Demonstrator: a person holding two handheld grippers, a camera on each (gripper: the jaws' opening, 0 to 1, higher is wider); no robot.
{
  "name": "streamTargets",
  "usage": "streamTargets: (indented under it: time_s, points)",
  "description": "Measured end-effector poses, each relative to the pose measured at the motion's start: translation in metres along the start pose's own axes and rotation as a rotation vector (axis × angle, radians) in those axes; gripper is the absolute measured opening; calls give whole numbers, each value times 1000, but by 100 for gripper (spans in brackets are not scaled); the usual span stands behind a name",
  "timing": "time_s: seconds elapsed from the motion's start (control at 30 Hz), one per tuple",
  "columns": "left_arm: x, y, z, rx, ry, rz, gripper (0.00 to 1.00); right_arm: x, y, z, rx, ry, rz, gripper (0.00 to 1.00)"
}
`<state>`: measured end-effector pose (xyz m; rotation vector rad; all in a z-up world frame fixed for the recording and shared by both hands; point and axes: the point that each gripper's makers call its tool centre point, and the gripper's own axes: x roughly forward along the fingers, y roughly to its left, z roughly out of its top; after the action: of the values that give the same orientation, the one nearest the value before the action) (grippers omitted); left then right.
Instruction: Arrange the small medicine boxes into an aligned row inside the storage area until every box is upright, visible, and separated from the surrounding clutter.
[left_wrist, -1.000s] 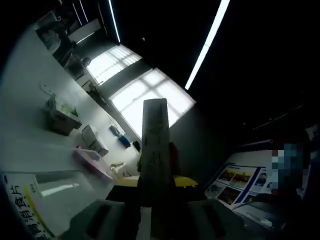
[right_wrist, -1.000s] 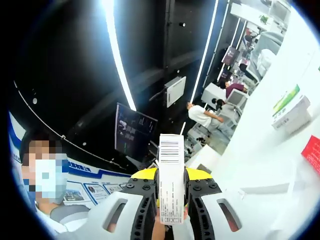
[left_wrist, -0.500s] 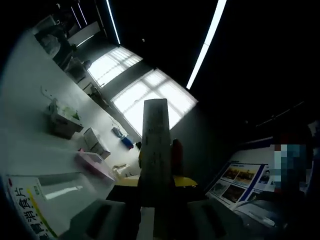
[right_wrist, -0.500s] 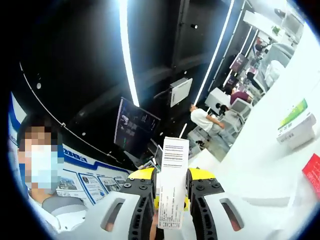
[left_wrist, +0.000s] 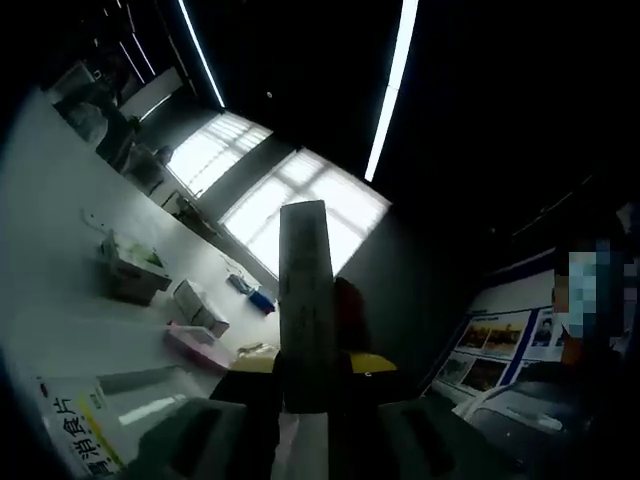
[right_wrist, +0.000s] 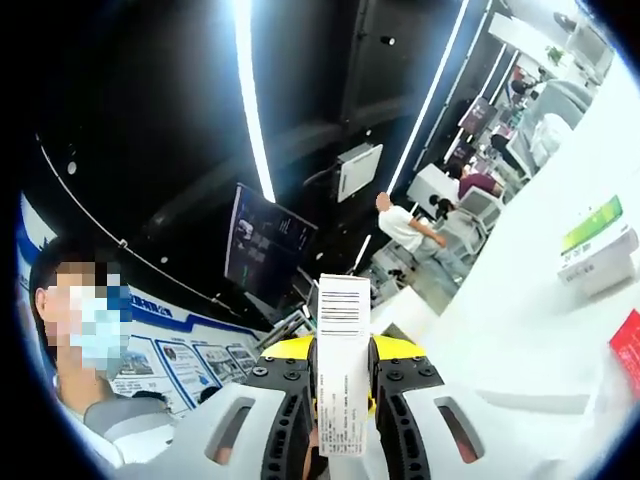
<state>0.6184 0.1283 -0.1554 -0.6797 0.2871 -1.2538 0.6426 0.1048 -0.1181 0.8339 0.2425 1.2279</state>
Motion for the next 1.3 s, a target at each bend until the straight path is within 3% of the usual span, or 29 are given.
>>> streamTargets:
  time_s: [0.2,0.33,0.53,0.73,1.07,1.3]
  points:
    - [-13,0,11,38,-42,19,29,-4,-9,2,11,2,-39,19]
    - [-22,2,16,80,-40,50,31,-7,-18,7,43,-16,-82,19]
    - [-38,5,31,161,-67,104,34,-5,-24,3,91,16,-109,19]
    - [-51,12,34,236,-20,163,37,0,-23,1,127,4,-110,19]
    - [-66,22,38,318,-10,241,42,8,-26,-13,208,17,-115,19]
    - [-71,31,26,444,101,313,46,10,-29,-19,224,40,-117,19]
